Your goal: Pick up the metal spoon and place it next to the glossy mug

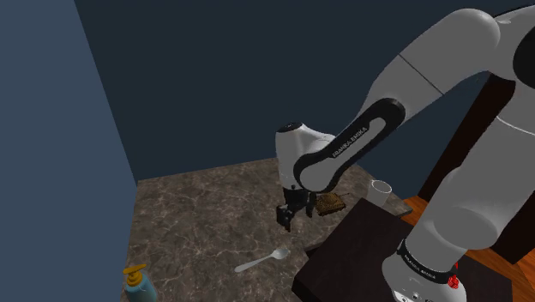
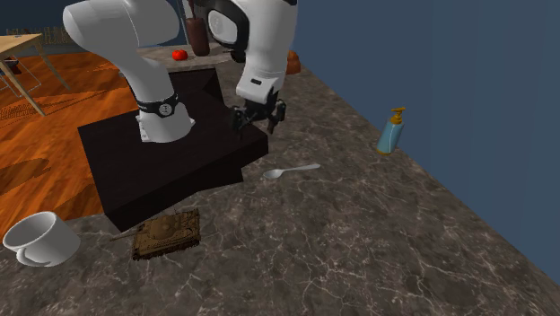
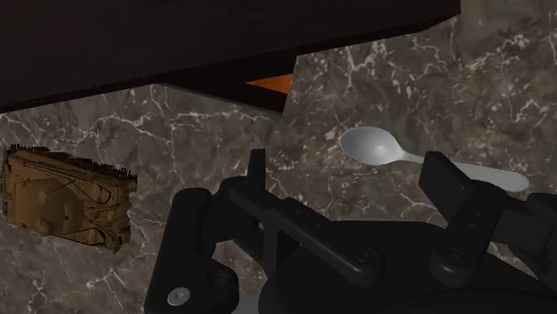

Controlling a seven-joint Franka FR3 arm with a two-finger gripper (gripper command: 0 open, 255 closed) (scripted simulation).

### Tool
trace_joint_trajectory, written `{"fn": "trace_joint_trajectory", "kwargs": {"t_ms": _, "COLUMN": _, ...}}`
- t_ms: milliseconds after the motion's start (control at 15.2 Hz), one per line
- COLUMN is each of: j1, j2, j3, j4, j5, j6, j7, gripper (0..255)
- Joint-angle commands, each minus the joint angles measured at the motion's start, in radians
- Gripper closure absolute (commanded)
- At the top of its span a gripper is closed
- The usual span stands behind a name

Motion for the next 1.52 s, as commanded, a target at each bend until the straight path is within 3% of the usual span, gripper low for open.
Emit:
{"fn": "trace_joint_trajectory", "kwargs": {"t_ms": 0, "j1": 0.002, "j2": 0.104, "j3": 0.011, "j4": 0.027, "j5": -0.045, "j6": 0.066, "j7": 0.069, "gripper": 0}}
{"fn": "trace_joint_trajectory", "kwargs": {"t_ms": 462, "j1": 0.080, "j2": 0.443, "j3": -0.060, "j4": 0.170, "j5": -0.222, "j6": 0.218, "j7": 0.283, "gripper": 0}}
{"fn": "trace_joint_trajectory", "kwargs": {"t_ms": 990, "j1": 0.129, "j2": 0.561, "j3": -0.119, "j4": 0.181, "j5": -0.283, "j6": 0.322, "j7": 0.330, "gripper": 0}}
{"fn": "trace_joint_trajectory", "kwargs": {"t_ms": 1452, "j1": 0.130, "j2": 0.561, "j3": -0.120, "j4": 0.181, "j5": -0.283, "j6": 0.322, "j7": 0.330, "gripper": 0}}
